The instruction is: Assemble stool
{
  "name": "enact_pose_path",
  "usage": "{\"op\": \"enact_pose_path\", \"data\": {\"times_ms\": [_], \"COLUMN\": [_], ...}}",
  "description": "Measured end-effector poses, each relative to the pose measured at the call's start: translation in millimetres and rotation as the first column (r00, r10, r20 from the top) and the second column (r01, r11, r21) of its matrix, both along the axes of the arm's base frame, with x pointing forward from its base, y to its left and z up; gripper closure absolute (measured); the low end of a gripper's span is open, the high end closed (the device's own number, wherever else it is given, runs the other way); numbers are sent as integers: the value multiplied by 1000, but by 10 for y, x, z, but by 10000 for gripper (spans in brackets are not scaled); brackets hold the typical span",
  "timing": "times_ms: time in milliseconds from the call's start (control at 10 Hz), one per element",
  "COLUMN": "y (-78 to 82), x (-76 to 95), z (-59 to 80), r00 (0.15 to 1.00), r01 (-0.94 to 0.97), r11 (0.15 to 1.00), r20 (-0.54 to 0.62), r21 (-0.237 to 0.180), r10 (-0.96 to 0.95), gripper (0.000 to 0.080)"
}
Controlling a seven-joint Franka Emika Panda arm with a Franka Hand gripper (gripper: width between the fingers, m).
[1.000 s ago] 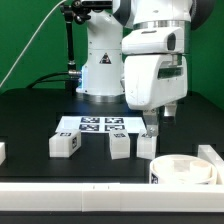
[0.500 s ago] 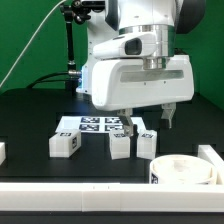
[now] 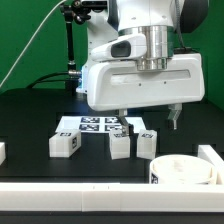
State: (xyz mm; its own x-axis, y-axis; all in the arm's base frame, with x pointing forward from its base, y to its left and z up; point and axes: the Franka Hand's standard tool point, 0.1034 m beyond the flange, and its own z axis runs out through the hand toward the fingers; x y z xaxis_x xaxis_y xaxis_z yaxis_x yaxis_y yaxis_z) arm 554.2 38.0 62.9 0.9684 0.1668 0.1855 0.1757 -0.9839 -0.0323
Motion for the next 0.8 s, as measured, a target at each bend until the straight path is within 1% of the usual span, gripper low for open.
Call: {"op": "enact_pose_path", "data": {"times_ms": [100, 200, 400, 600, 700, 800], "y": [18, 60, 74, 76, 49, 54], "x": [-24, -58, -54, -76, -116, -216], "z": [-10, -25, -24, -45, -115, -178], "r00": [986, 956, 932, 932, 927, 903], "r01": [166, 291, 360, 357, 366, 394], "r11": [986, 955, 931, 932, 929, 918], "r20": [-21, -60, -75, -94, -108, -202], "r21": [35, 56, 69, 64, 59, 35], "r10": [-165, -288, -355, -351, -358, -380], "gripper": [151, 151, 151, 151, 151, 151]}}
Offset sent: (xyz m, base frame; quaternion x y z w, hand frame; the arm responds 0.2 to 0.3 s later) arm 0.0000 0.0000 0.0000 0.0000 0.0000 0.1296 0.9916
